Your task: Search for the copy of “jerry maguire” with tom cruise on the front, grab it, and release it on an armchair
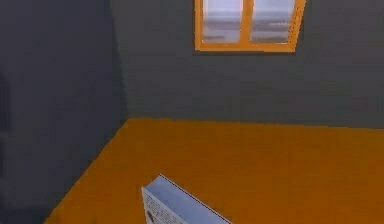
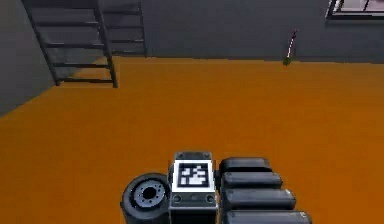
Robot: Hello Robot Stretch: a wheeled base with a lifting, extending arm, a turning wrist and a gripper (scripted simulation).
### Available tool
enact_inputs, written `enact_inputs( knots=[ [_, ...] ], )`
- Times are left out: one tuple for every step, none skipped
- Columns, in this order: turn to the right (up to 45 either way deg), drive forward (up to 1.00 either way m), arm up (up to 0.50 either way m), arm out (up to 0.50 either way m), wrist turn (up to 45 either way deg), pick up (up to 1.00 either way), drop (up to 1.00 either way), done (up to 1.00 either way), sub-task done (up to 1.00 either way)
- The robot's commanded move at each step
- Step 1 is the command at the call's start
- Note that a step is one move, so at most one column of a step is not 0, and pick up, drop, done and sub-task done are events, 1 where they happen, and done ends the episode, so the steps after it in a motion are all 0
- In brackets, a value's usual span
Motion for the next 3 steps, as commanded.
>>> enact_inputs(
  knots=[
    [-45.0, 0.0, 0.0, 0.0, 0.0, 0.0, 0.0, 0.0, 0.0],
    [-27.0, 0.0, 0.0, 0.0, 0.0, 0.0, 0.0, 0.0, 0.0],
    [45.0, 0.0, 0.0, 0.0, 0.0, 0.0, 0.0, 0.0, 0.0]
  ],
)
